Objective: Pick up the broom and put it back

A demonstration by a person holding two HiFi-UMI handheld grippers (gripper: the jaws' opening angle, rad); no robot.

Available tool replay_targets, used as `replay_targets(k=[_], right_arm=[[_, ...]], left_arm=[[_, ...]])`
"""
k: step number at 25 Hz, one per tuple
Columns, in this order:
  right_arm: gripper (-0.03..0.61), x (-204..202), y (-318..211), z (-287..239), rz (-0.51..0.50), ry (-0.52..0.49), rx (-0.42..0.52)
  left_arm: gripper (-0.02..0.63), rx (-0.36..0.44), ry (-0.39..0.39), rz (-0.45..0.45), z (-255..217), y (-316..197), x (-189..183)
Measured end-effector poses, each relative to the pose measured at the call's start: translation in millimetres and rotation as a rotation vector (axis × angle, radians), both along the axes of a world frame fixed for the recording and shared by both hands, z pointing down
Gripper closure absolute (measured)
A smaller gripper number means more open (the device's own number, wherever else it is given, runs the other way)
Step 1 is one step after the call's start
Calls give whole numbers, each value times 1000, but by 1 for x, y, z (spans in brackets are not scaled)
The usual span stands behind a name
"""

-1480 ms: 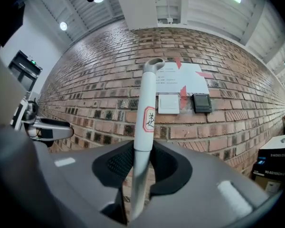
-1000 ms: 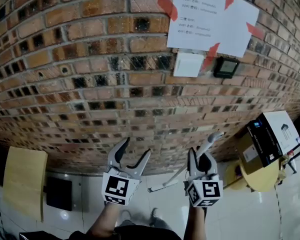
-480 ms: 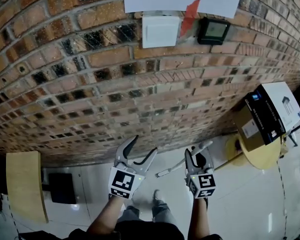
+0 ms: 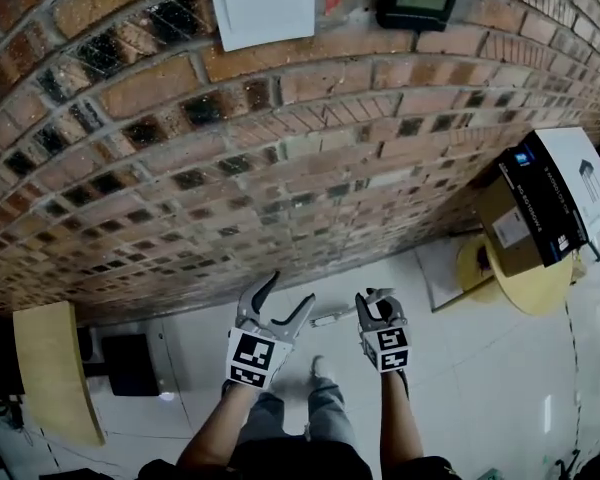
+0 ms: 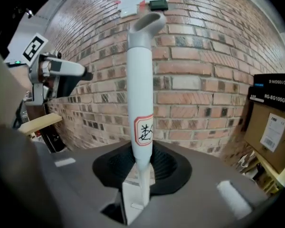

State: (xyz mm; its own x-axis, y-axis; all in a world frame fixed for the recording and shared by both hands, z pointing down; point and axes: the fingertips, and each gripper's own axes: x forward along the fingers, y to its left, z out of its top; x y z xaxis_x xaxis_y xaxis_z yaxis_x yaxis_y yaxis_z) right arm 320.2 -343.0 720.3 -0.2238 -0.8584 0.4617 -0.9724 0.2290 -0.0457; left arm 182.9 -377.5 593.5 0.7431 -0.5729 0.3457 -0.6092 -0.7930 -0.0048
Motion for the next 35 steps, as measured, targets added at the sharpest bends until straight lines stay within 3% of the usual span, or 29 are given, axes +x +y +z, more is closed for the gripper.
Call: replay_targets(k=[10, 21, 25, 28, 35], right_arm=[[487, -30, -54, 105, -54, -20, -163], [478, -62, -153, 125, -28, -167, -146], [373, -61, -166, 127, -13, -182, -176], [343, -62, -166, 115, -13, -173, -166], [241, -61, -136, 30, -10, -138, -16]], left_arm=[[310, -72, -30, -38, 45, -12, -1], [310, -119, -36, -150, 66, -34, -43], [310, -116, -28, -180, 63, -40, -55], [302, -118, -8, -202, 59, -46, -62], [302, -86, 30, -216, 36, -48, -70]])
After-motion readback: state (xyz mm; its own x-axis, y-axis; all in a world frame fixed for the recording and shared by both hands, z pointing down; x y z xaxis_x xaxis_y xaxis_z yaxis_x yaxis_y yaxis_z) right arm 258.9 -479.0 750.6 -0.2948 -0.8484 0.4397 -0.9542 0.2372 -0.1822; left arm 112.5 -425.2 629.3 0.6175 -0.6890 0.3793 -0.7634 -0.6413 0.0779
